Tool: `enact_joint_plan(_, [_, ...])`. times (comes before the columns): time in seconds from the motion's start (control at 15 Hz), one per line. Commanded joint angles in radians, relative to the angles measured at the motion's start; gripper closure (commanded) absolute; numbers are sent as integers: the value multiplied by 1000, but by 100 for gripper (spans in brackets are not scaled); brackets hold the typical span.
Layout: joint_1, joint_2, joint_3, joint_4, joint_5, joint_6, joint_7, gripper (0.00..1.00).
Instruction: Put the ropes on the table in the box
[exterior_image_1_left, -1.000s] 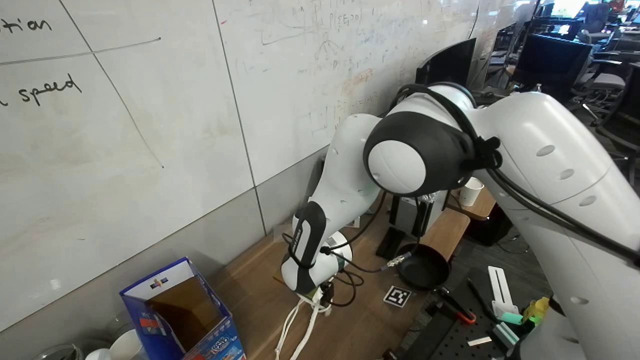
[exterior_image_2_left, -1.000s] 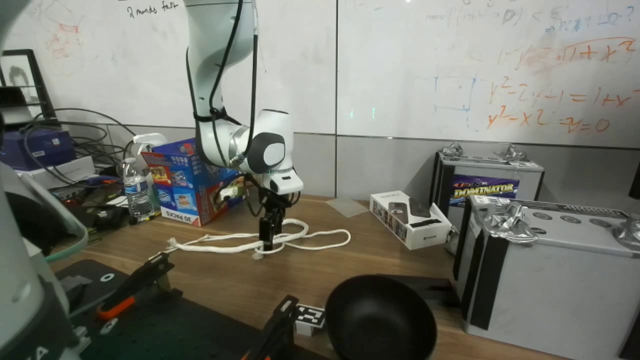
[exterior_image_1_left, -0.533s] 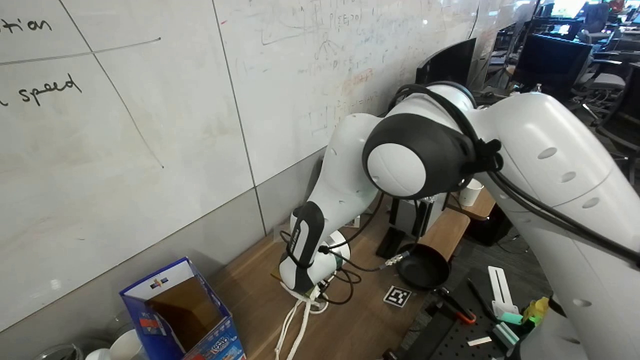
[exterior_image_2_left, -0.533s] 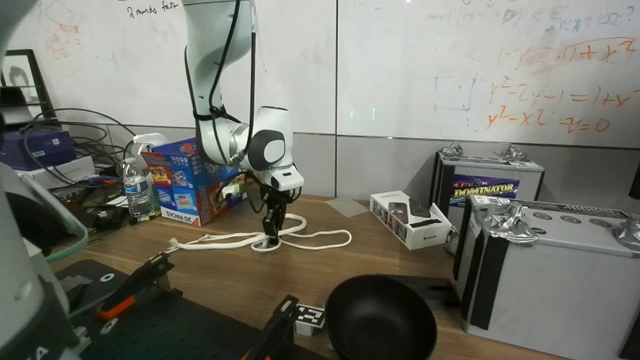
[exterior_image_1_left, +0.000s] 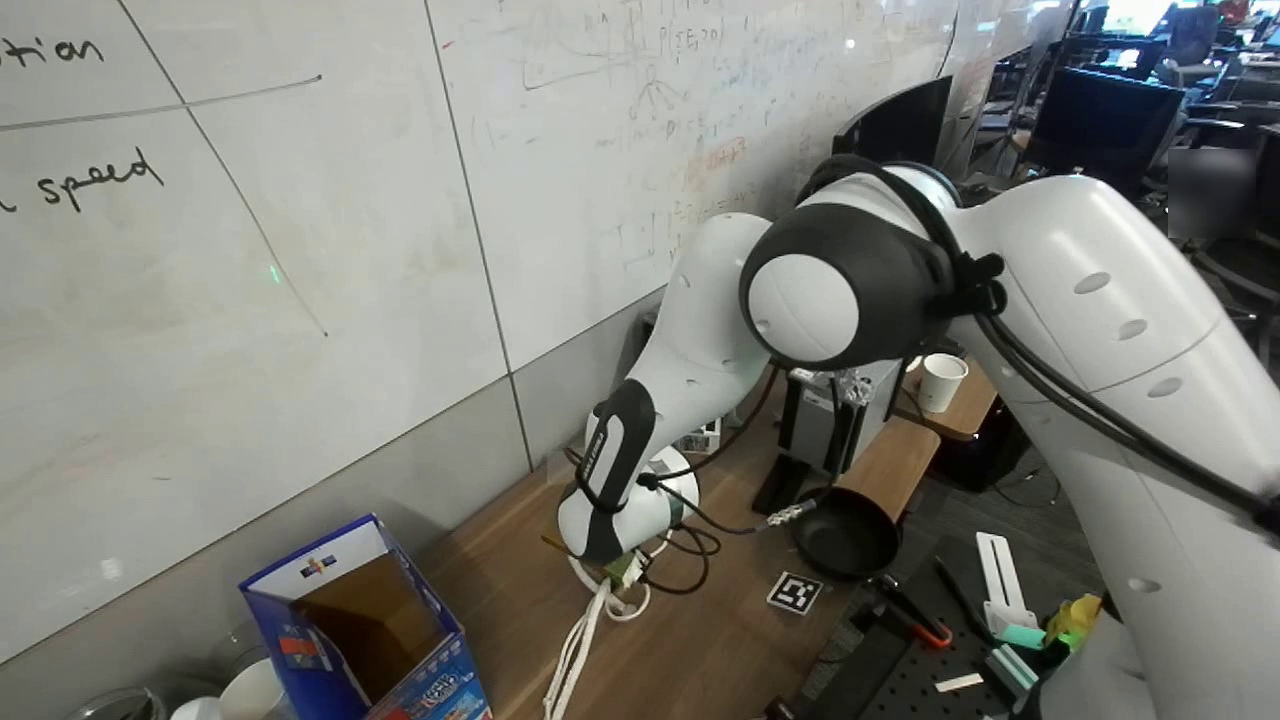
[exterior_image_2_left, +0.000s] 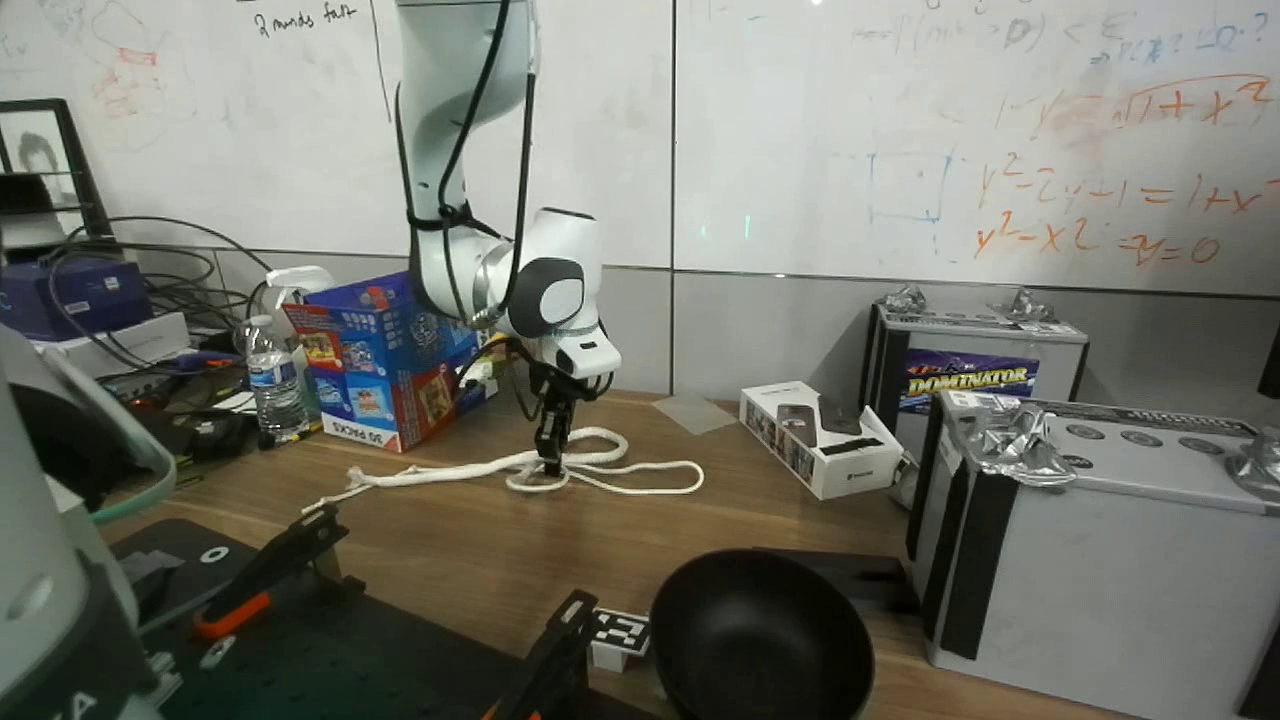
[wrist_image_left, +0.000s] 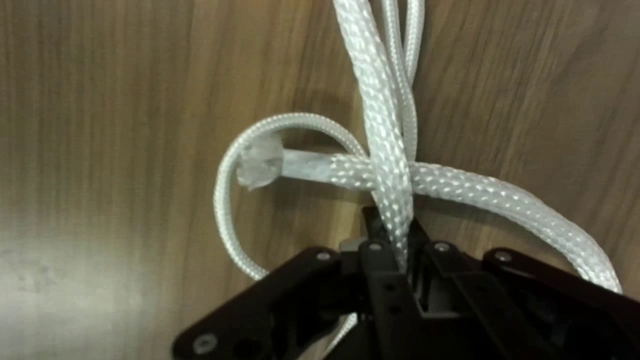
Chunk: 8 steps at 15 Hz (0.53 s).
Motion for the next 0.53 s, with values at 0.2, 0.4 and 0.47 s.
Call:
enact_joint_plan(0.2, [-331,-59,324,45,155,-59,-415,97])
enact_joint_plan(0.4, [-394,-162,404,59,241,-171,-590,97])
enact_joint_plan(0.47, [-380,-207,398,69,257,-226,-629,97])
